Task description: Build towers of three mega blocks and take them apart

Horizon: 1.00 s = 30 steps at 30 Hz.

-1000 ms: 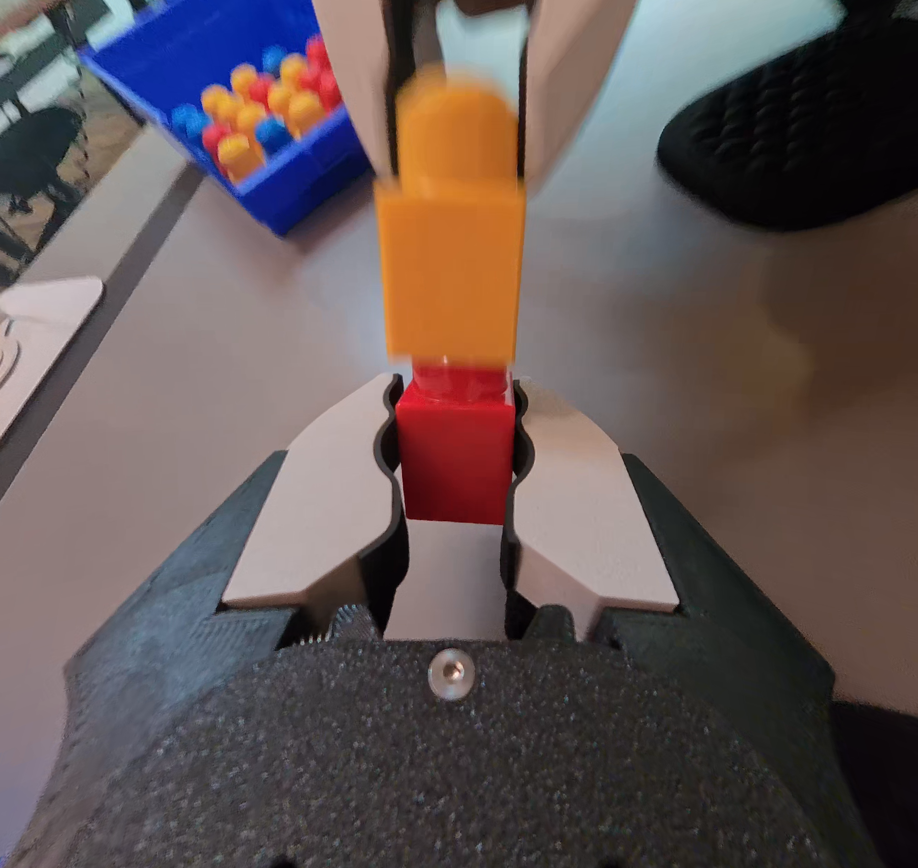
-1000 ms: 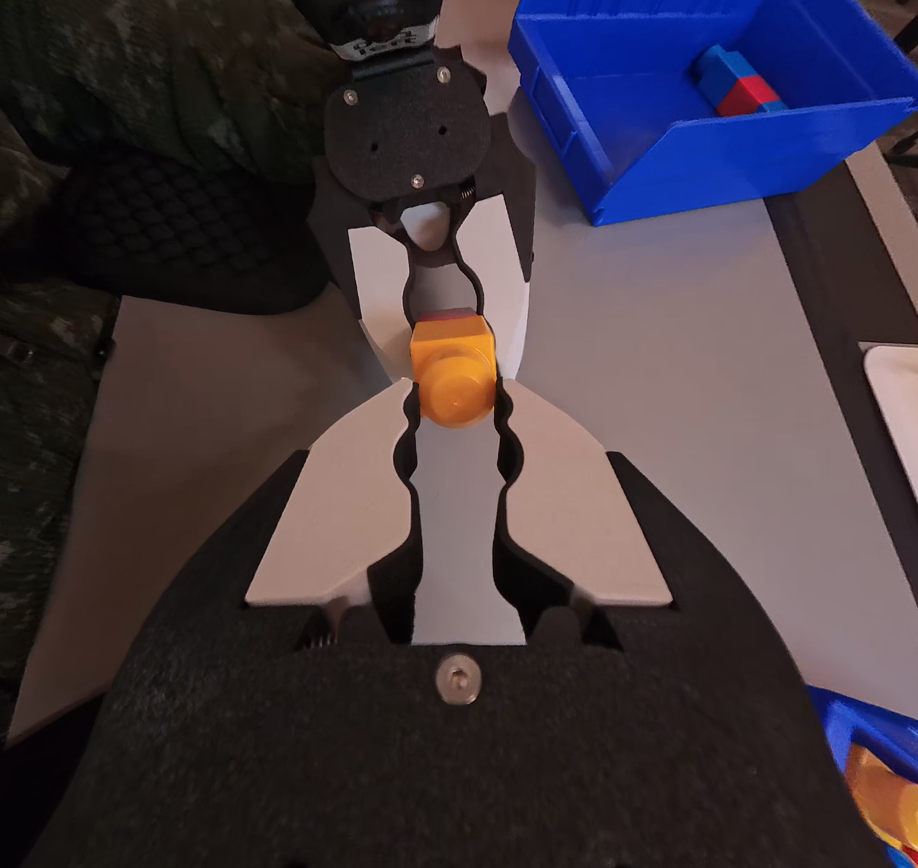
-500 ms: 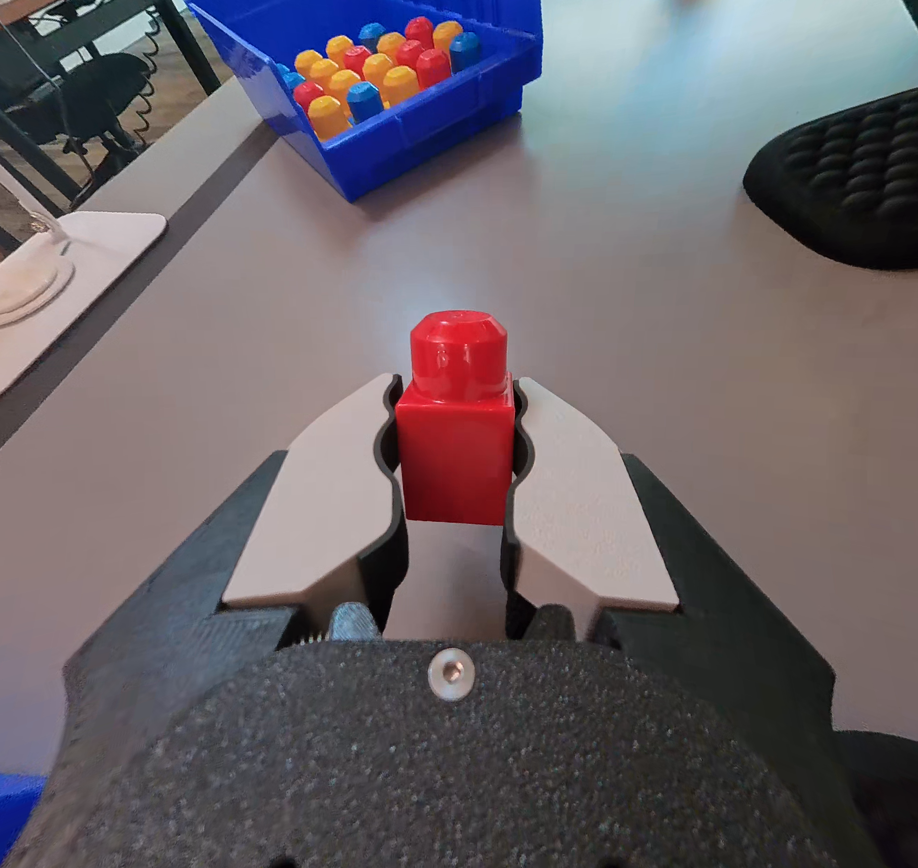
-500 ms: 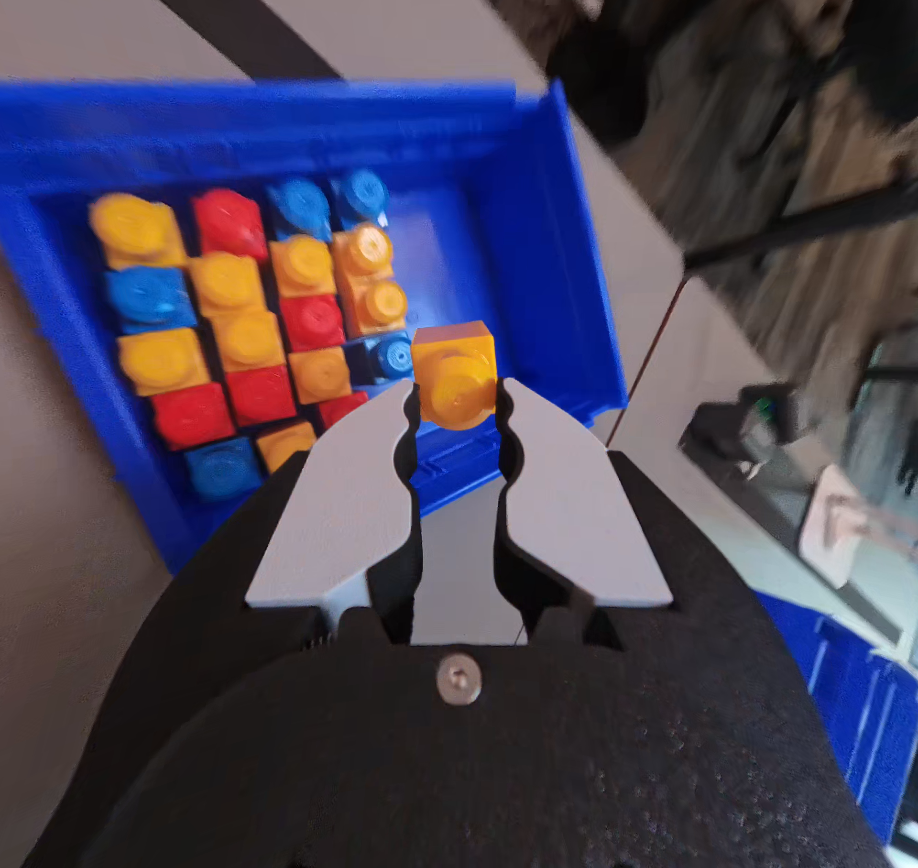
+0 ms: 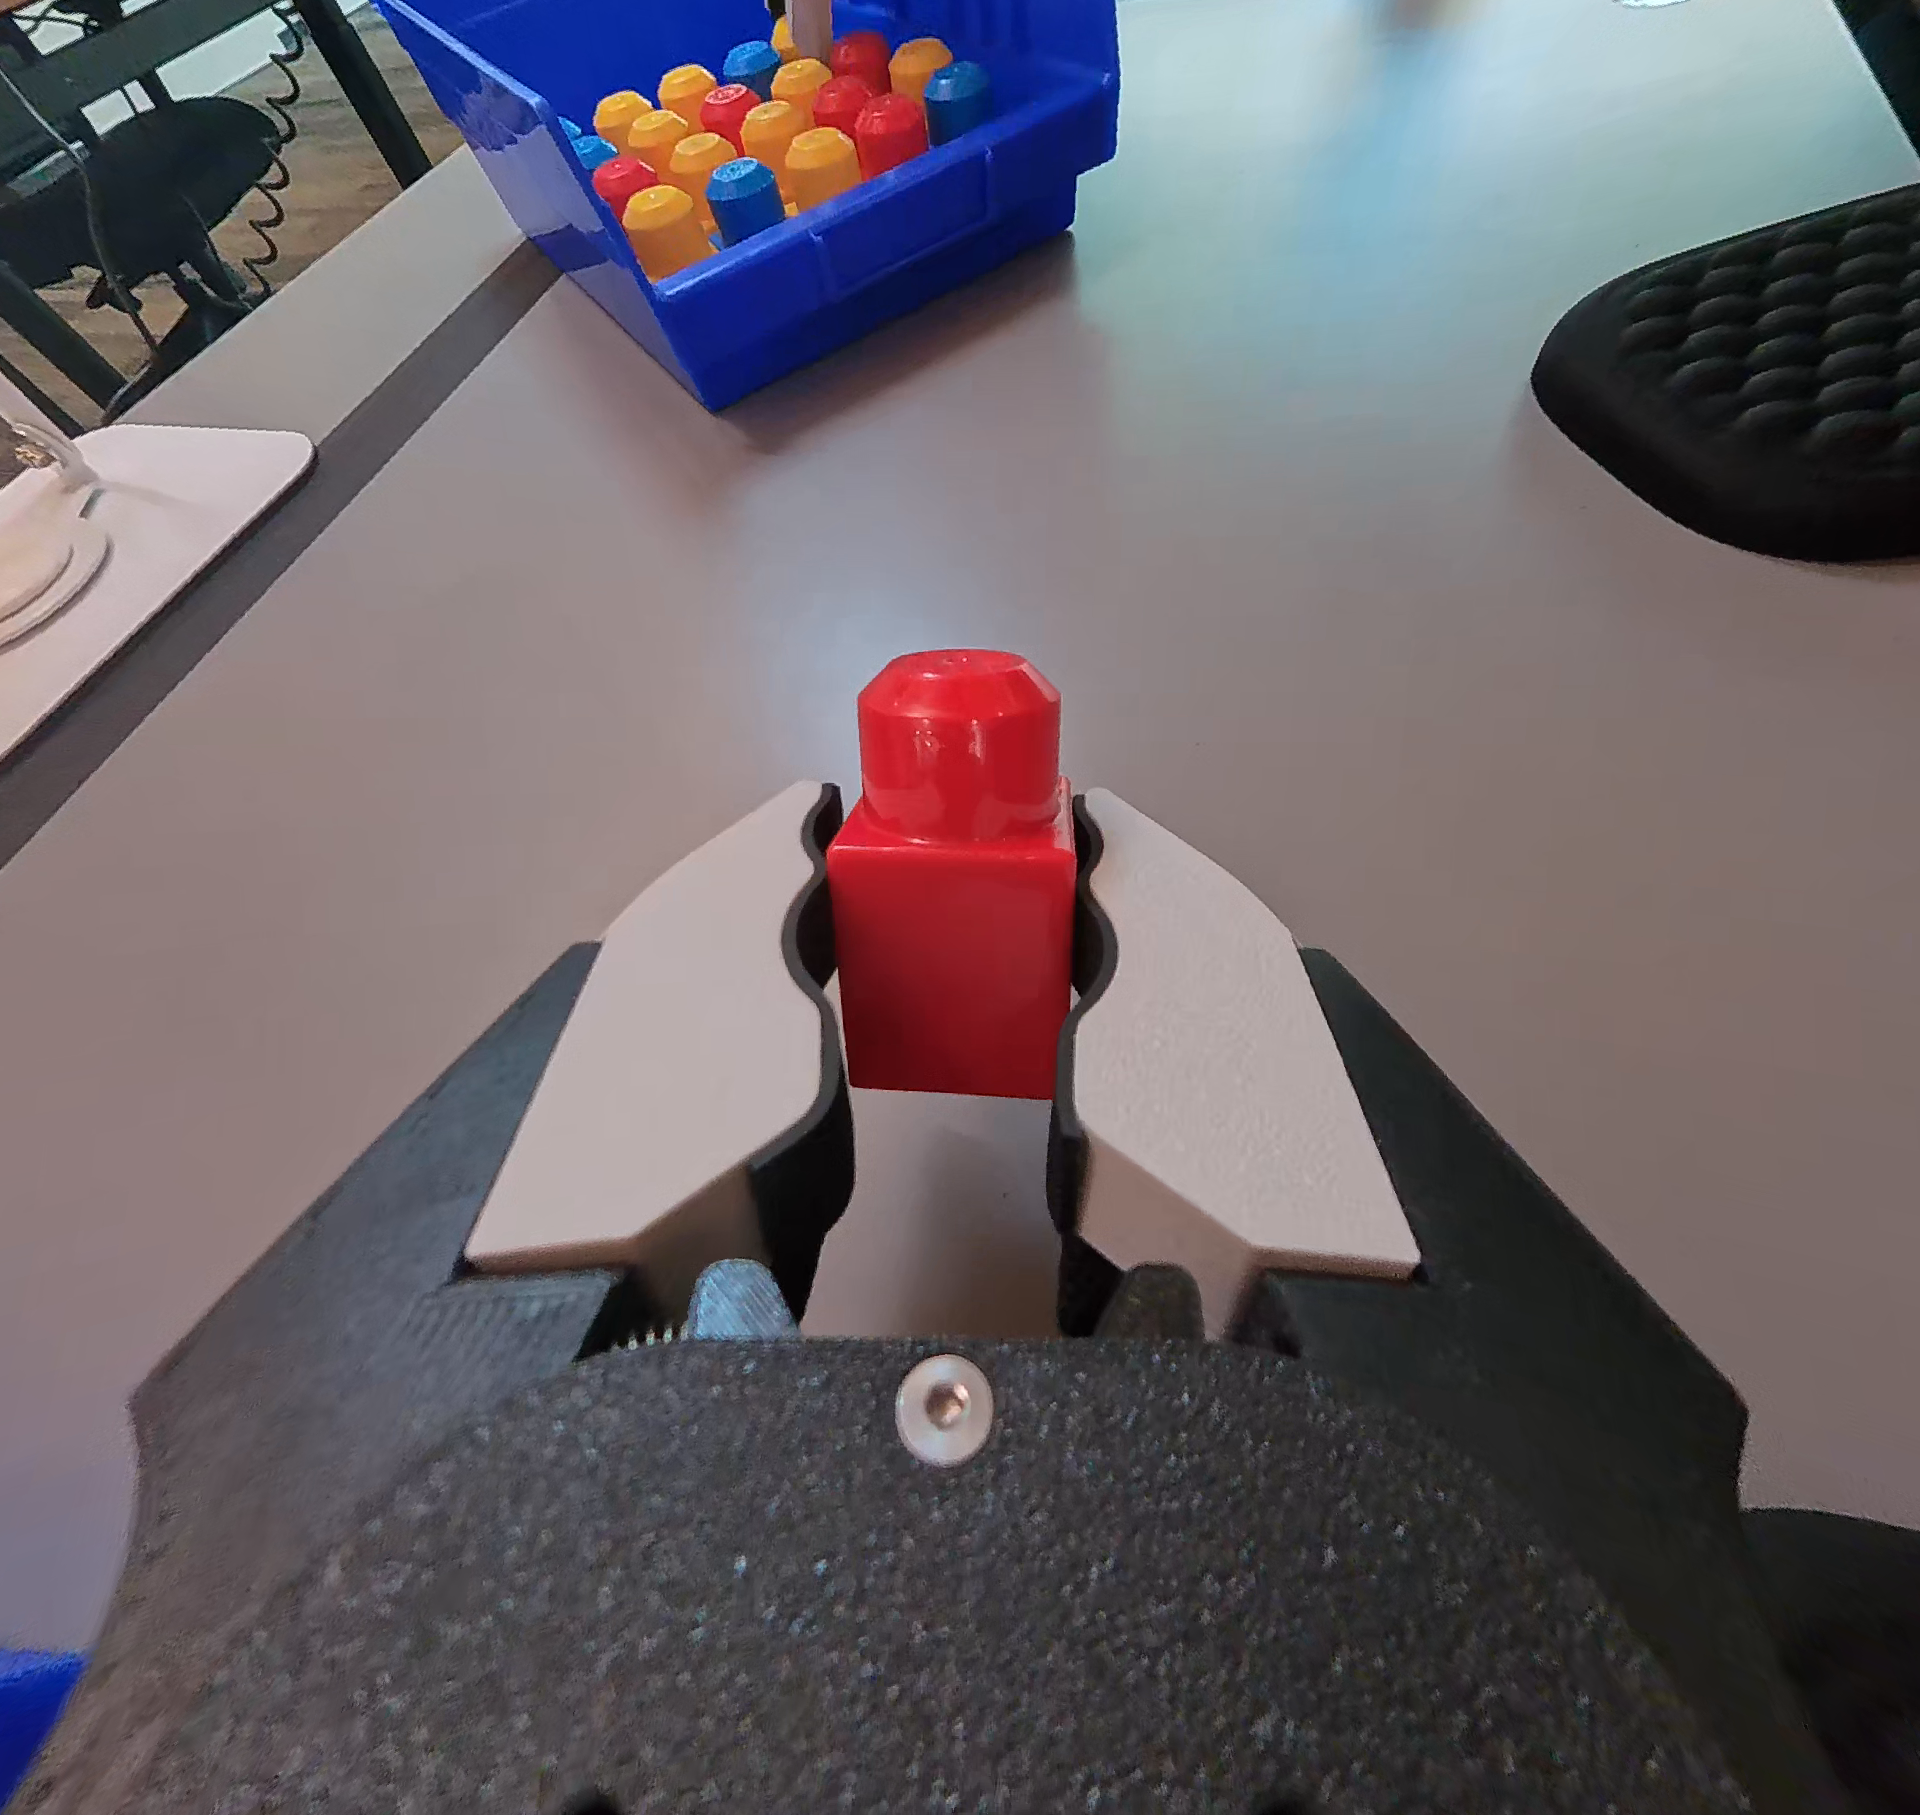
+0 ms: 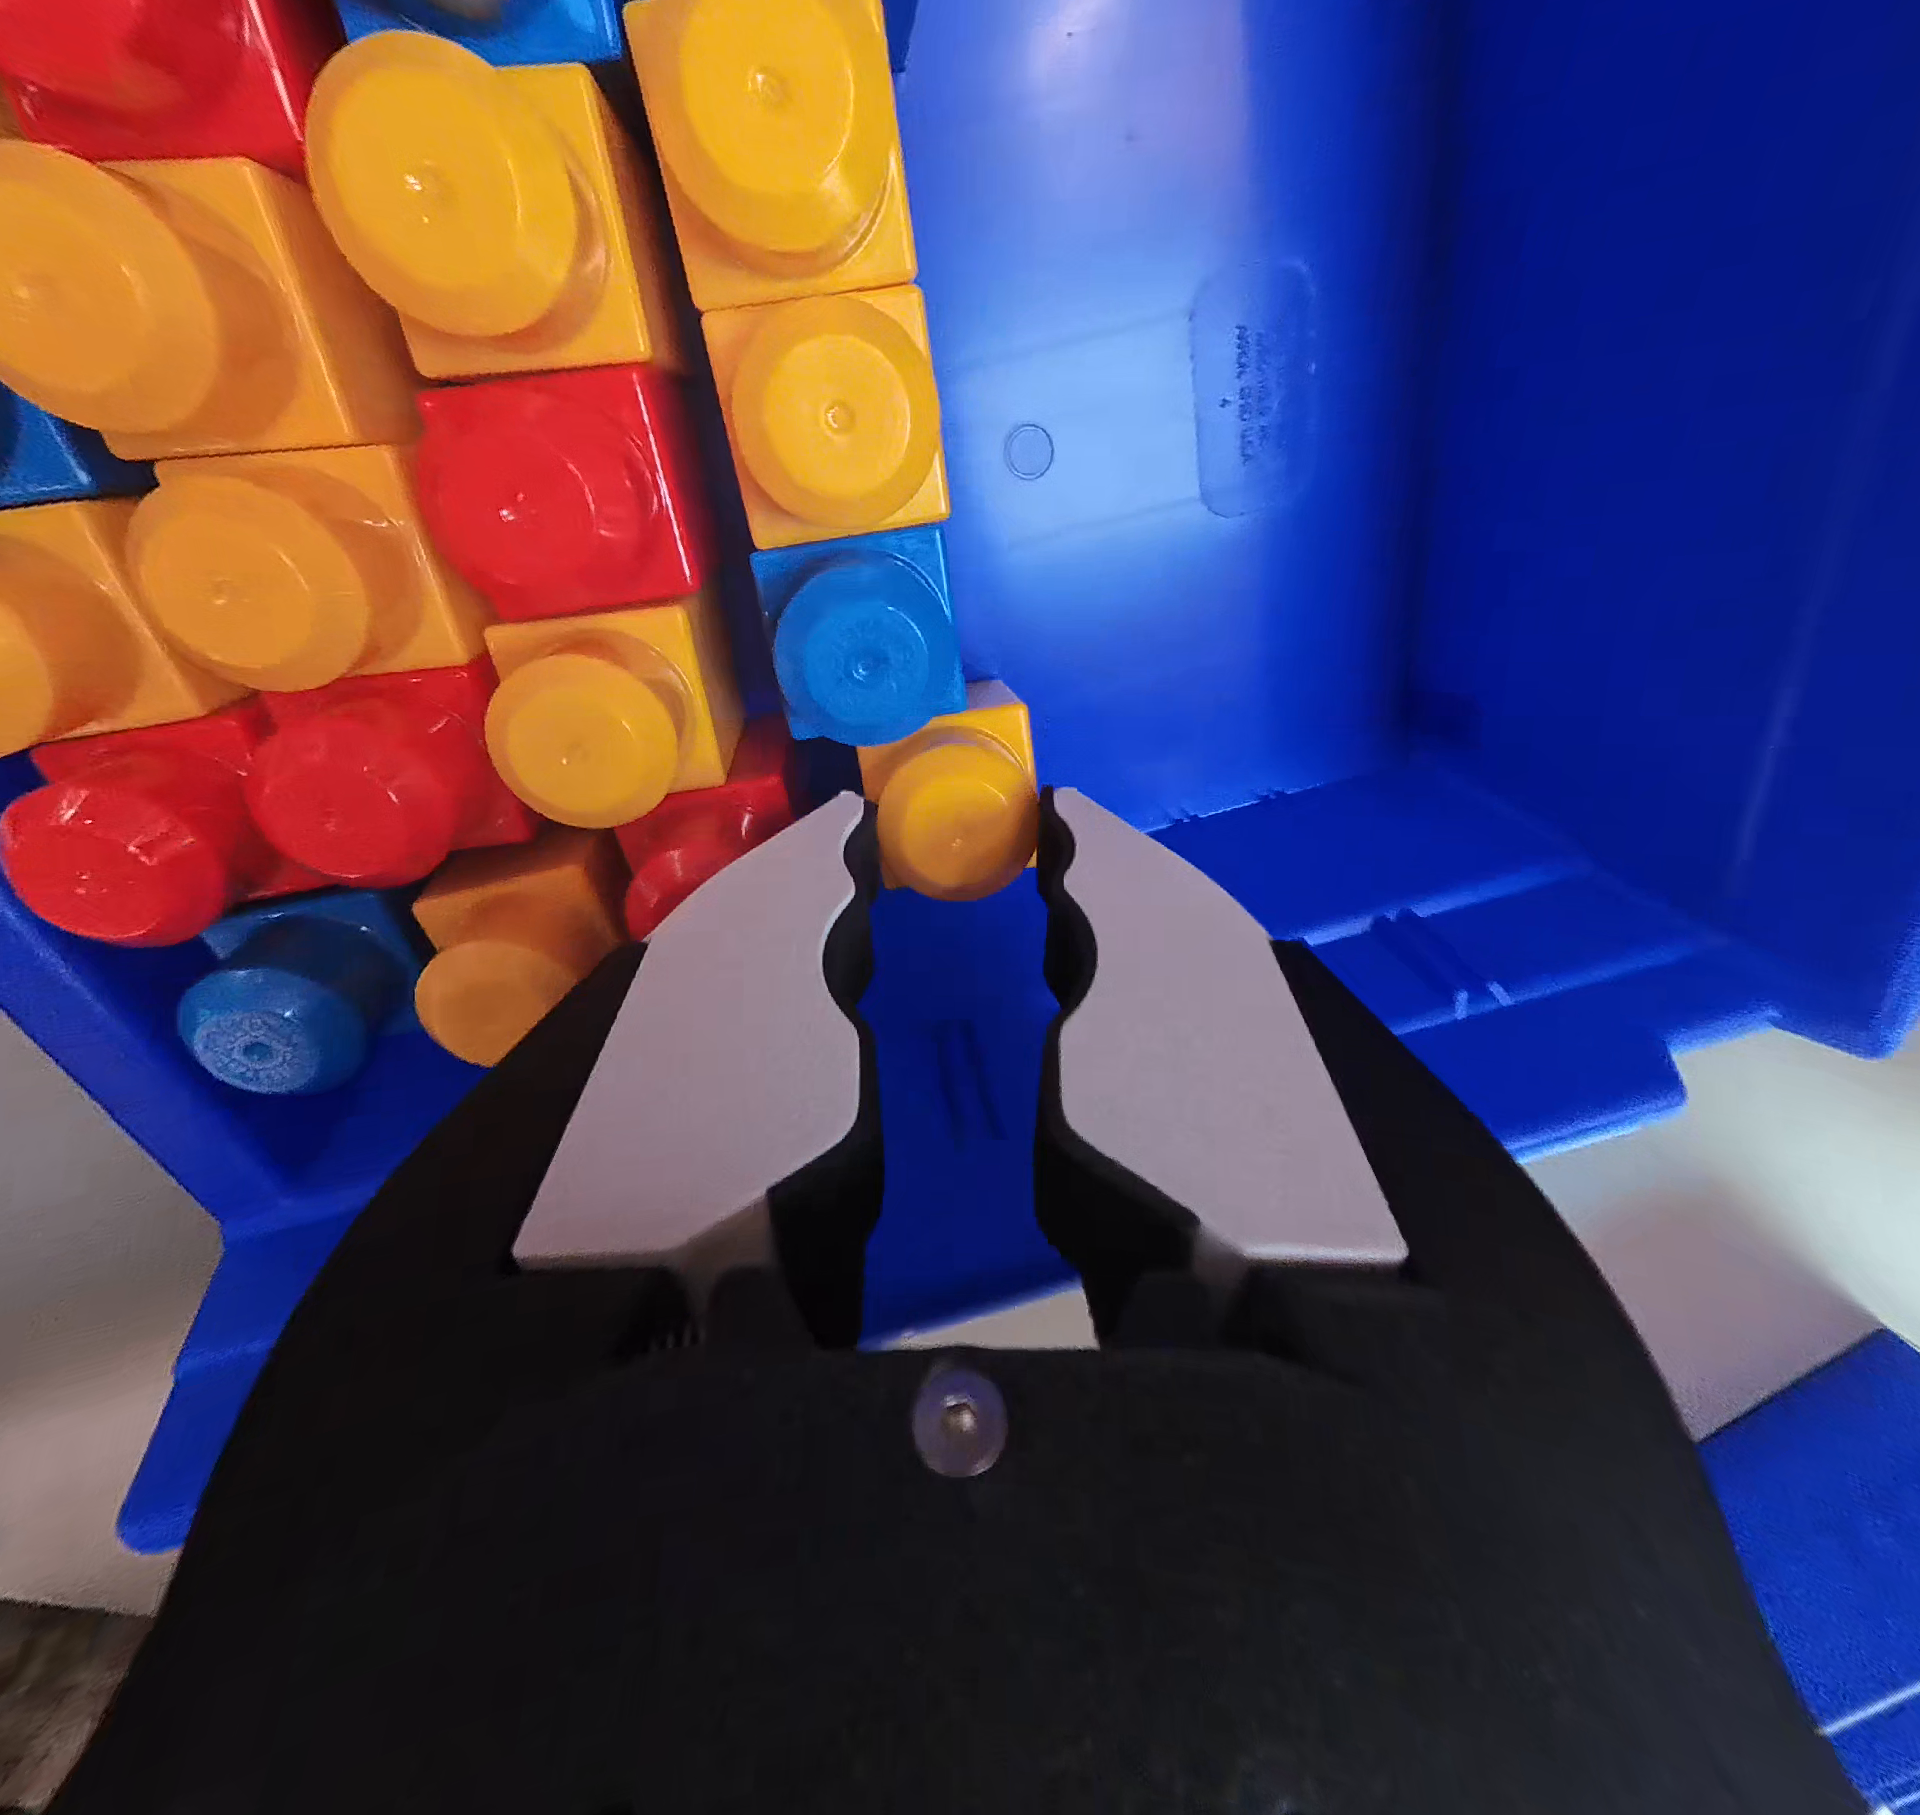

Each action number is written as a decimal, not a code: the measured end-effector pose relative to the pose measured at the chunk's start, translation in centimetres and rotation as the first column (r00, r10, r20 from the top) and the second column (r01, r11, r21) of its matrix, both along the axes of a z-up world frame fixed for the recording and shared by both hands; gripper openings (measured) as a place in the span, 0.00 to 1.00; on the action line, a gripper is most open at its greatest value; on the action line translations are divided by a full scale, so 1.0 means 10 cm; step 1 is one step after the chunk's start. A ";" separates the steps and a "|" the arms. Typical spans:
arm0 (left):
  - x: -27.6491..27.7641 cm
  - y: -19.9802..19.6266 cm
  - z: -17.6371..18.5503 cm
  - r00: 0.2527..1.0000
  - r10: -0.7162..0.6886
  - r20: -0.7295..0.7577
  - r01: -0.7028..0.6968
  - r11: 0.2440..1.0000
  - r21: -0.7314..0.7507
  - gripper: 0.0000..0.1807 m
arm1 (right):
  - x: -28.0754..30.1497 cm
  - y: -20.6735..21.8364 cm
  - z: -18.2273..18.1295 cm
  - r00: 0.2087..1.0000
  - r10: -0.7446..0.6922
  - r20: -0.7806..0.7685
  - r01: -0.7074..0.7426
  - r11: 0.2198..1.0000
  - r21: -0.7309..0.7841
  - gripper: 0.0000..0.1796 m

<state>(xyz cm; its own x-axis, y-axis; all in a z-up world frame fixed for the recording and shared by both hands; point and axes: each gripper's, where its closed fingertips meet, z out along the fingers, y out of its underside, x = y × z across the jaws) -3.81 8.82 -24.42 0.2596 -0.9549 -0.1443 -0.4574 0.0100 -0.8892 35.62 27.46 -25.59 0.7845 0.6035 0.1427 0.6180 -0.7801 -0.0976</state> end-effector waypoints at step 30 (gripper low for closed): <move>0.12 -0.13 0.19 0.997 -0.030 0.070 0.026 0.998 0.060 0.23 | -4.05 -2.07 0.55 0.364 0.908 -0.207 -0.756 0.418 0.503 0.16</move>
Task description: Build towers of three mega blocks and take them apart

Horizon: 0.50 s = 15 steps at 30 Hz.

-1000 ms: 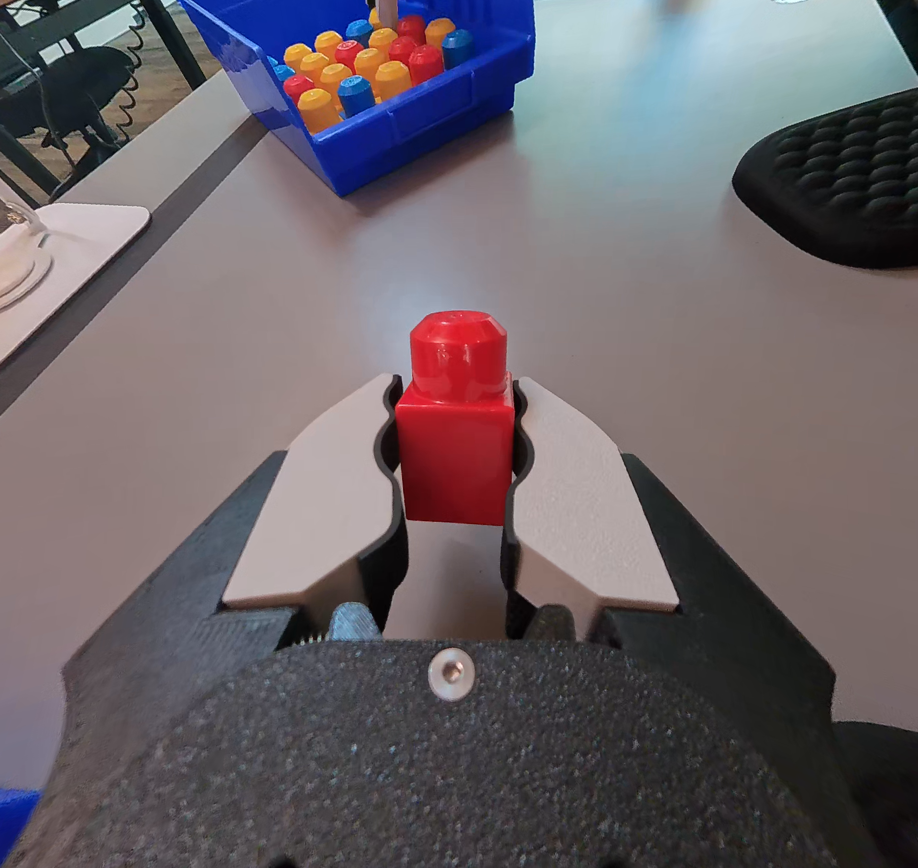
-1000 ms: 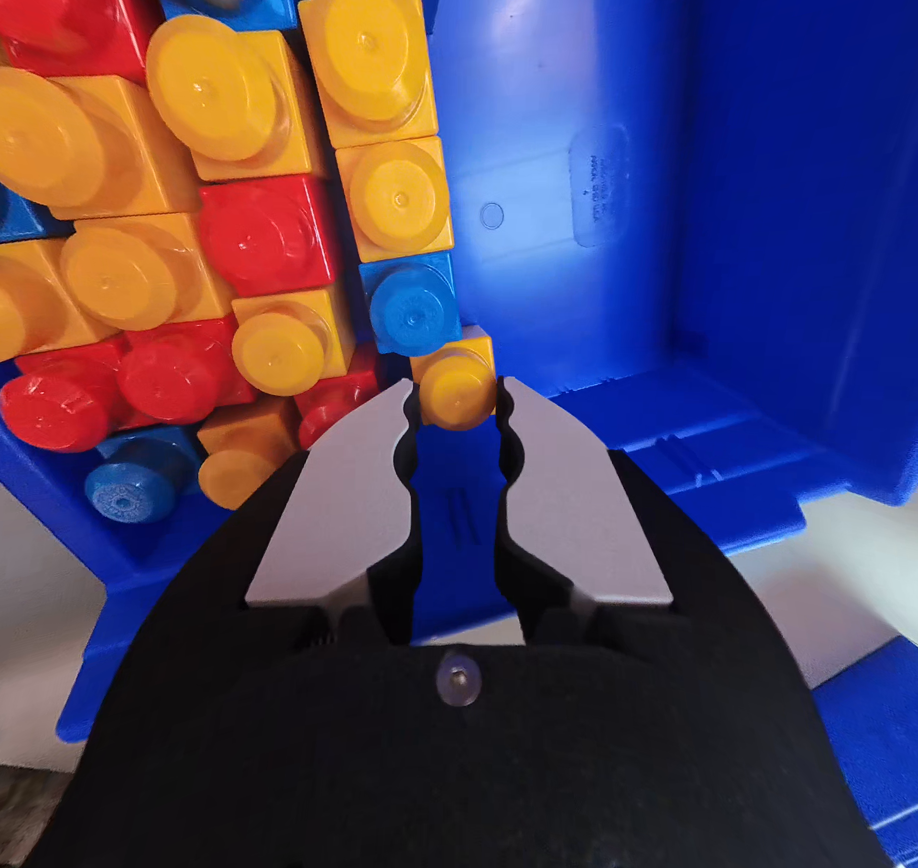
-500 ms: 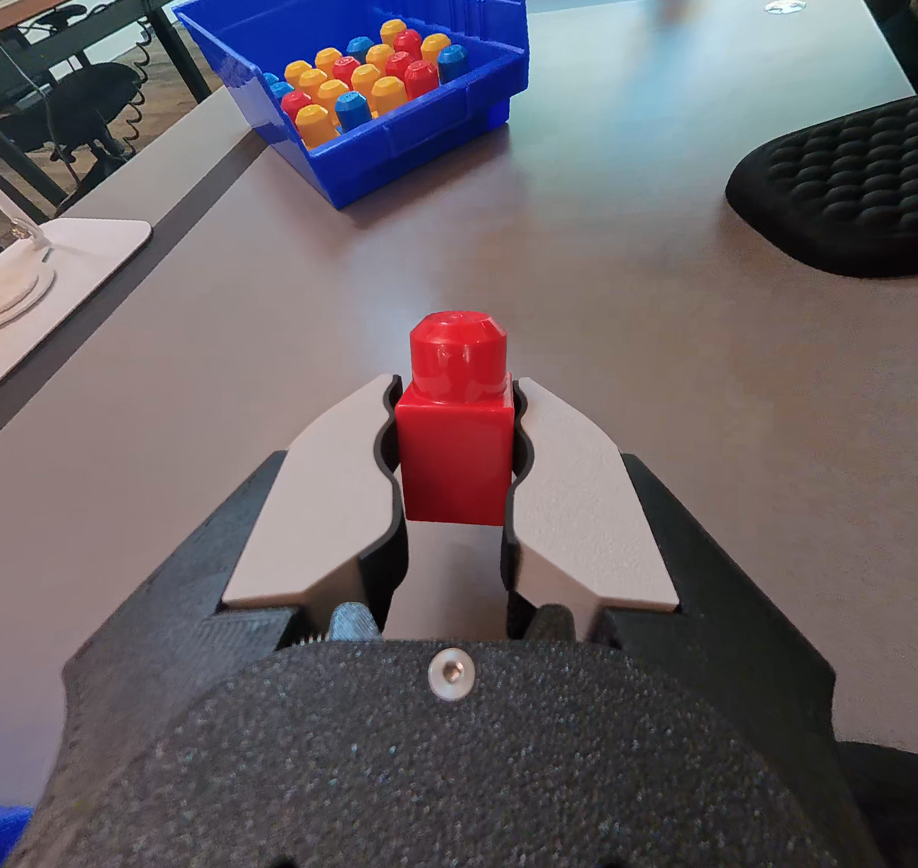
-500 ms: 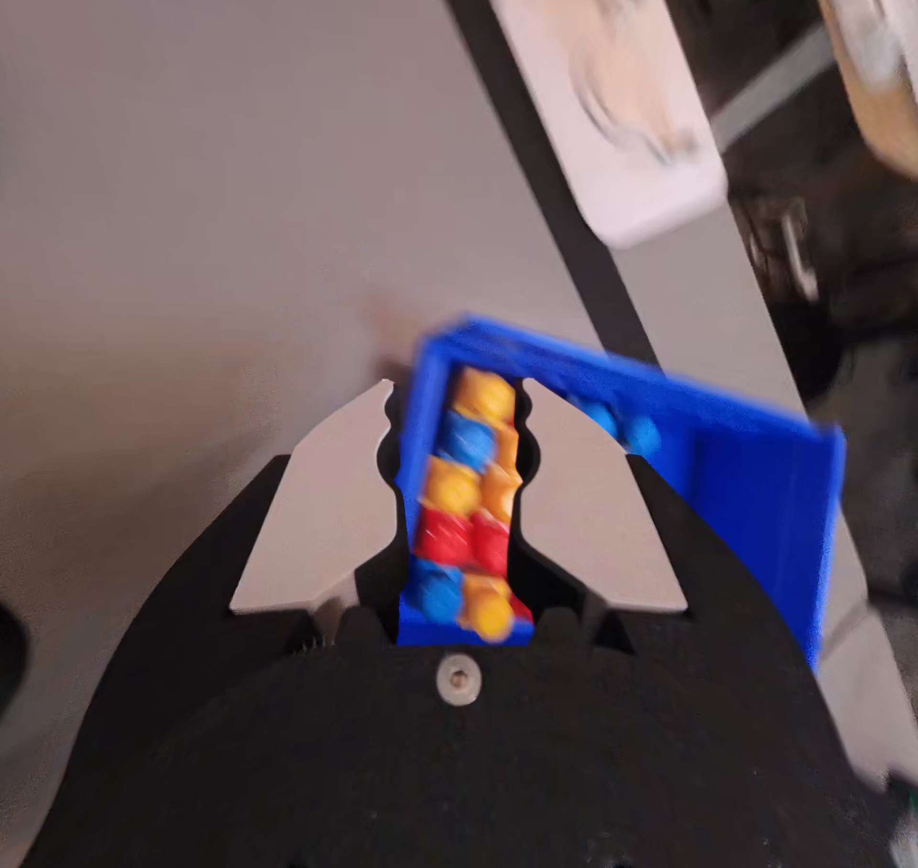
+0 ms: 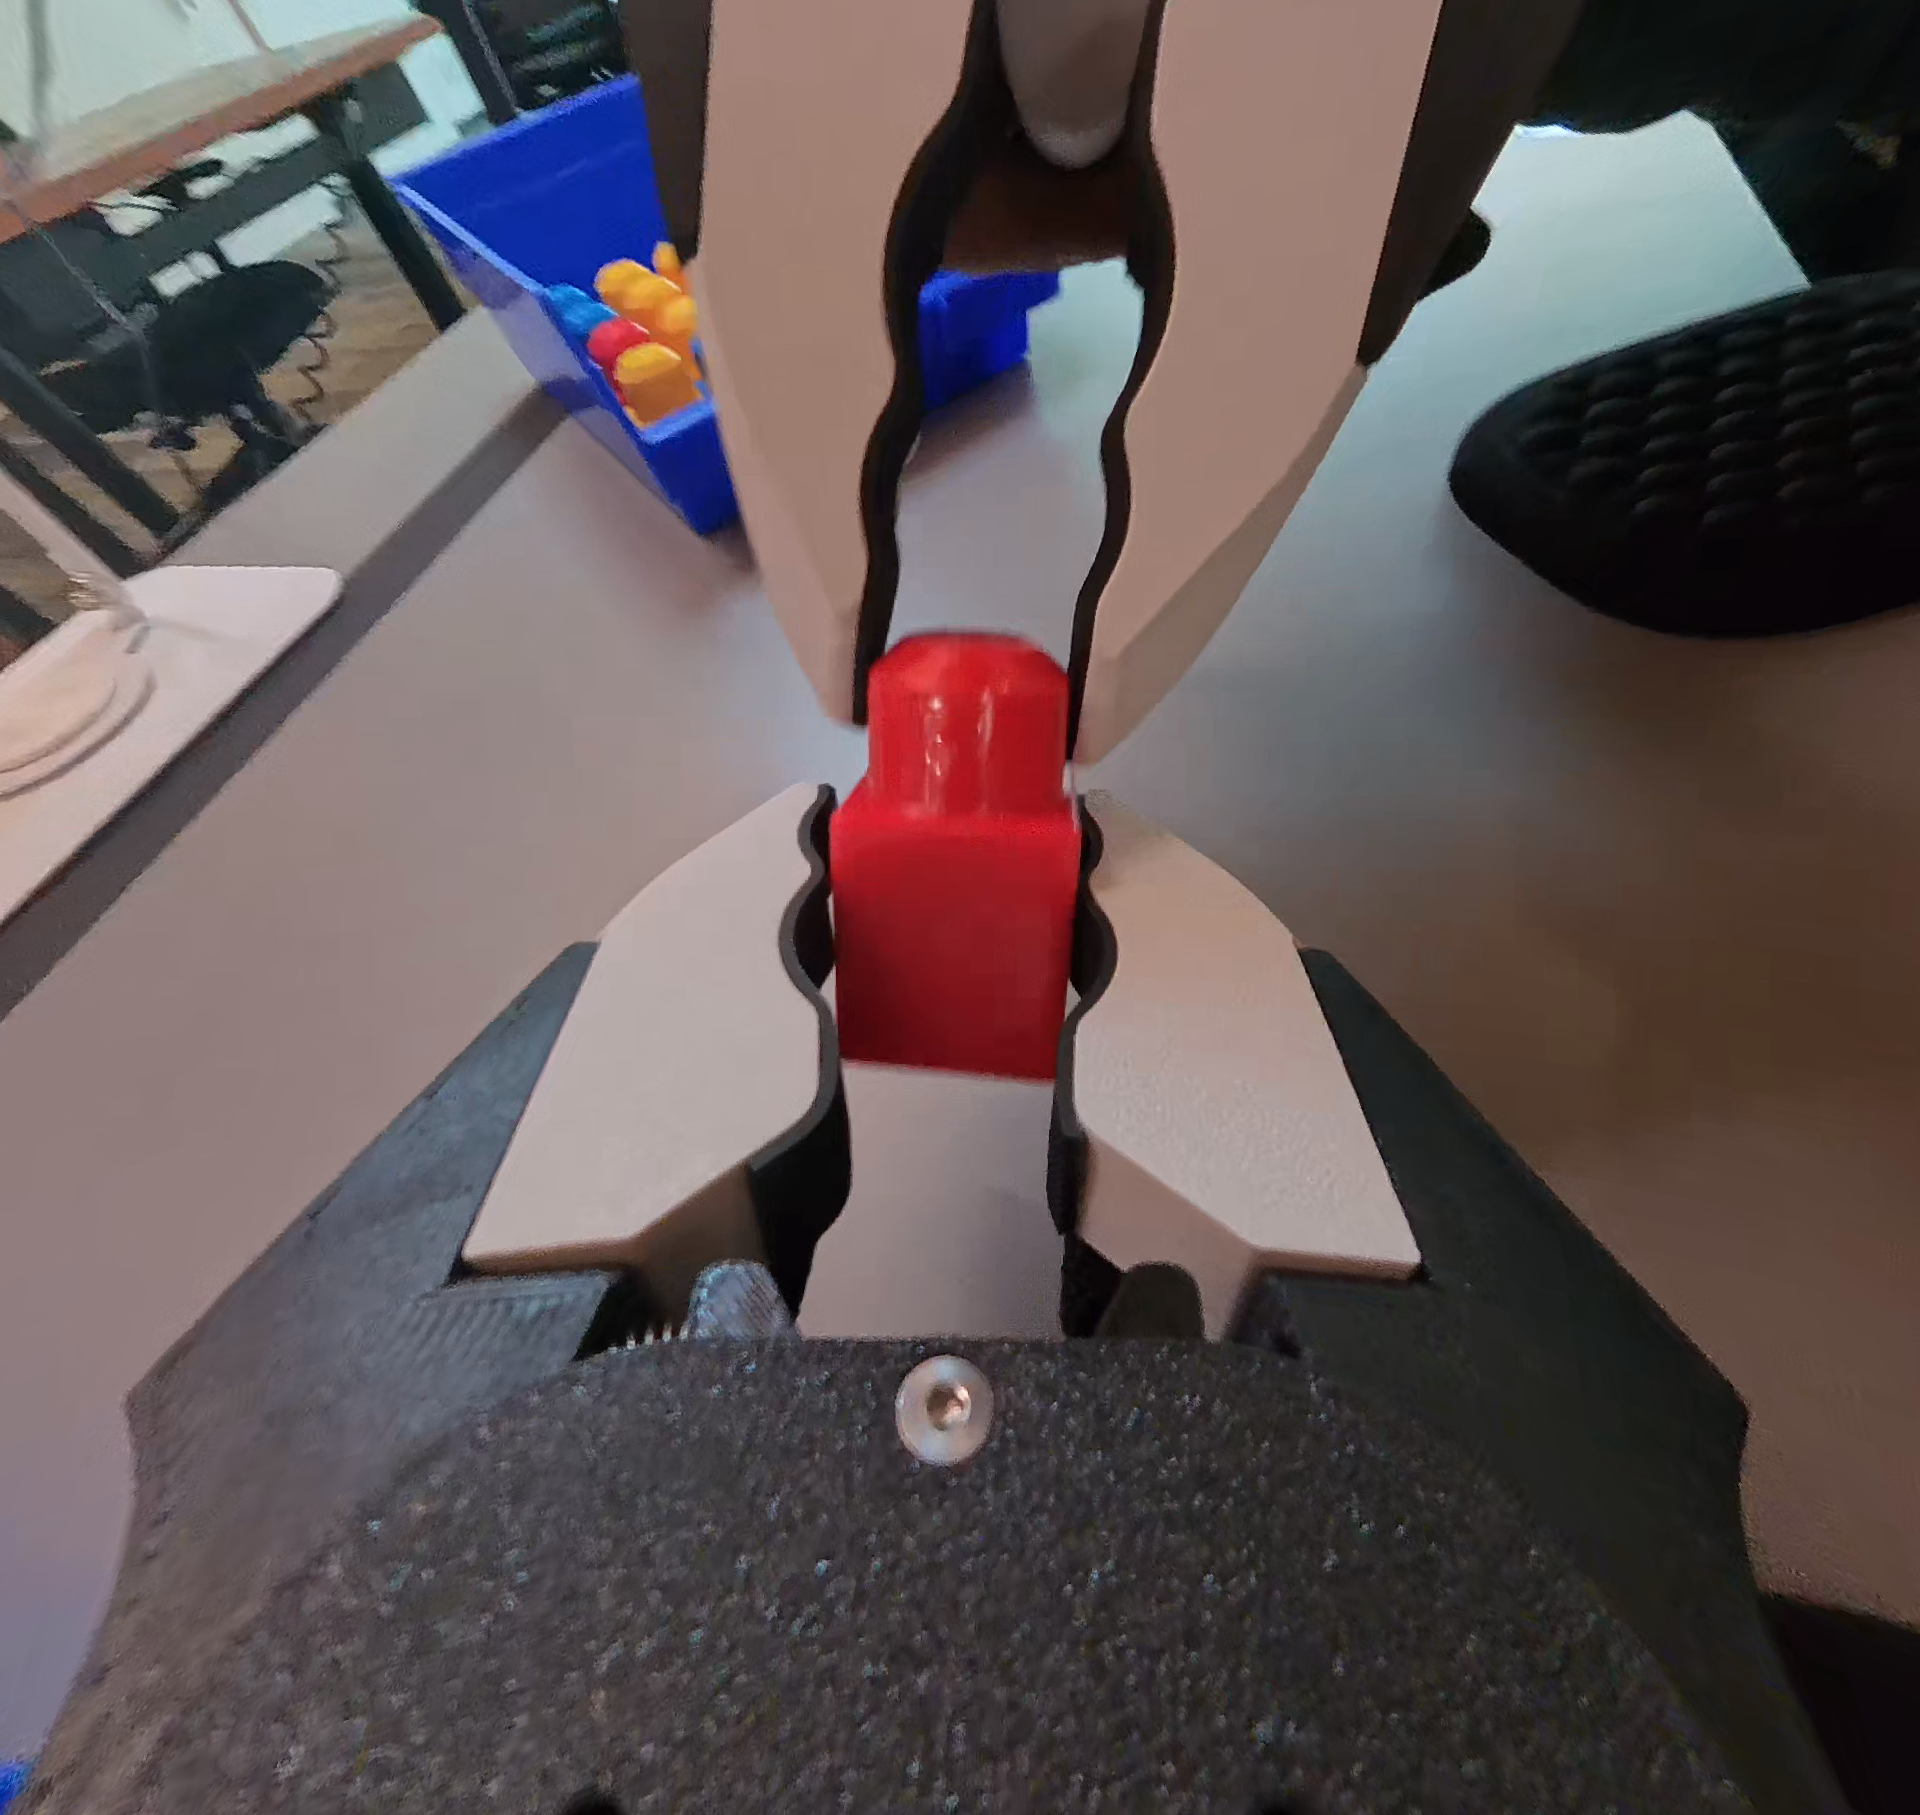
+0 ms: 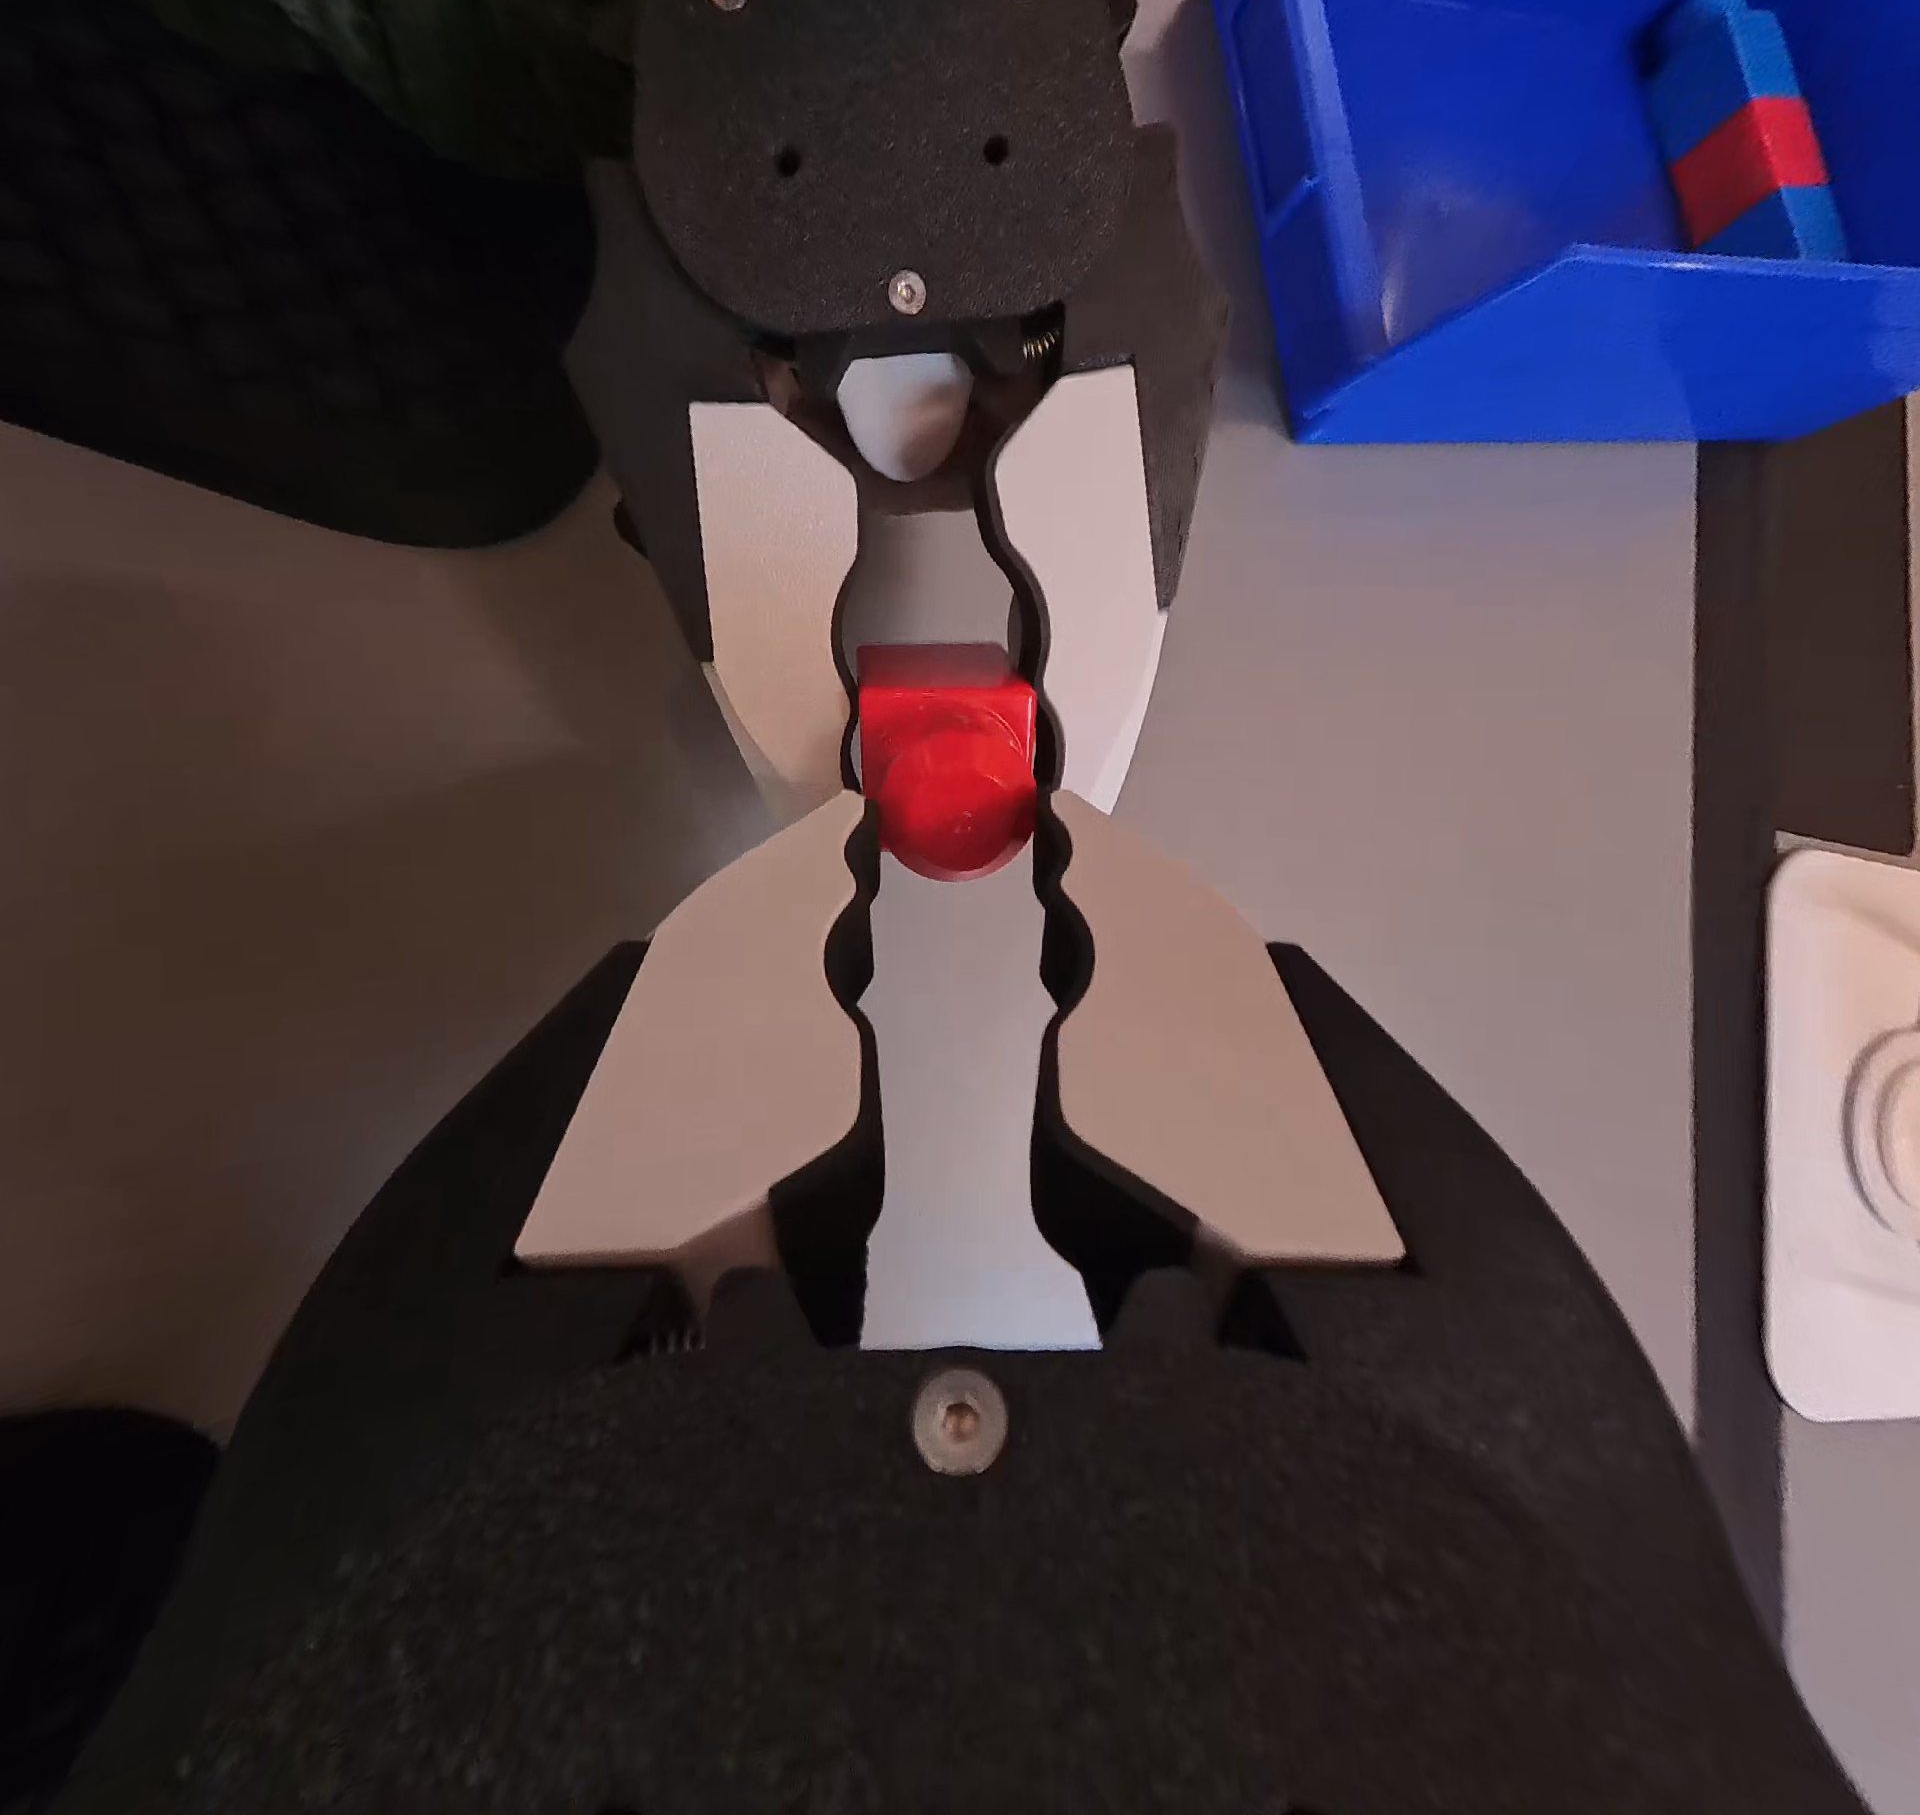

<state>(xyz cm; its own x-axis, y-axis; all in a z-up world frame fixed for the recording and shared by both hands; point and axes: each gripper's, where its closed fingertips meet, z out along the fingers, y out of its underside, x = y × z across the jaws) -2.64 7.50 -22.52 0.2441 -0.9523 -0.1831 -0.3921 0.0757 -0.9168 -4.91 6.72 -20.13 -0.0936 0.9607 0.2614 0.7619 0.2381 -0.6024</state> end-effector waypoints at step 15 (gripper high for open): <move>-0.57 0.70 0.34 0.882 0.415 0.223 -0.416 0.908 -0.044 0.00 | 3.40 2.76 0.68 0.446 -0.879 0.170 0.829 0.477 0.290 0.16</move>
